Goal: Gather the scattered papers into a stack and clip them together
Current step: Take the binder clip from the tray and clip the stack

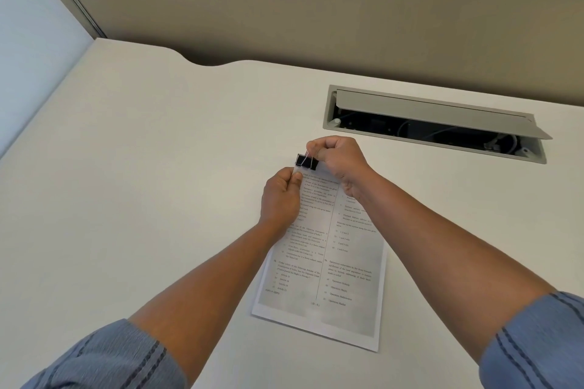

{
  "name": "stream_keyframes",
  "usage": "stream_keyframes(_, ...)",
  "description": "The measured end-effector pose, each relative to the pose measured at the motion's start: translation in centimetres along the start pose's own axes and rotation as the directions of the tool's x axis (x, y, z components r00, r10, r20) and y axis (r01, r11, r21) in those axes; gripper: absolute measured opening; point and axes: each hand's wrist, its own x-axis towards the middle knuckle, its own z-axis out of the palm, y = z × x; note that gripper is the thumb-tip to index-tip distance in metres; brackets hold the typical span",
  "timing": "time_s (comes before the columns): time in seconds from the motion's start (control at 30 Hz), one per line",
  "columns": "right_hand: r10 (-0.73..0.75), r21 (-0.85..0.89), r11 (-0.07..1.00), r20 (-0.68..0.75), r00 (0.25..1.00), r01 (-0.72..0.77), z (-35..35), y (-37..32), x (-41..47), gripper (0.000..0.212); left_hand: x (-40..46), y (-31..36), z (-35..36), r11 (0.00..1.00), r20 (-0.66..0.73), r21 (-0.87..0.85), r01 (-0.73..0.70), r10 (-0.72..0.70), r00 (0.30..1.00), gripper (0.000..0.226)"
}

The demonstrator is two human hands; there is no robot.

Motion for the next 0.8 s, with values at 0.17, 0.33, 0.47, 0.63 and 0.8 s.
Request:
stream_keyframes(0.17, -0.006, 0.008, 1.0, -0.001, 1.0, 0.006, -0.01, 0.04, 0.06, 0.016, -0.03, 0.05, -0.05, 1.0, 0.004, -0.018, -0.004, 0.004, 1.0, 0.026)
stream_keyframes(0.33, -0.027, 0.009, 1.0, 0.024, 0.999, 0.027, -0.2, 0.08, -0.09, 0.009, -0.15, 0.33, -0.04, 1.0, -0.008, -0.017, 0.005, -0.005, 1.0, 0.026)
stream_keyframes(0.47, -0.034, 0.054, 0.998, 0.041, 0.999, 0.032, -0.44, -0.25, -0.39, 0.006, -0.17, 0.31, -0.07, 1.0, -0.001, -0.016, 0.015, -0.015, 1.0, 0.026)
stream_keyframes(0.63, -0.024, 0.051, 0.998, 0.022, 0.999, 0.023, -0.41, -0.02, -0.25, 0.009, -0.19, 0.27, -0.1, 1.0, 0.005, -0.007, 0.008, -0.008, 1.0, 0.027)
stream_keyframes(0.8, -0.011, 0.022, 1.0, 0.005, 1.0, 0.011, -0.29, 0.01, -0.09, 0.009, -0.15, 0.25, -0.12, 1.0, 0.016, -0.021, 0.014, -0.013, 1.0, 0.026)
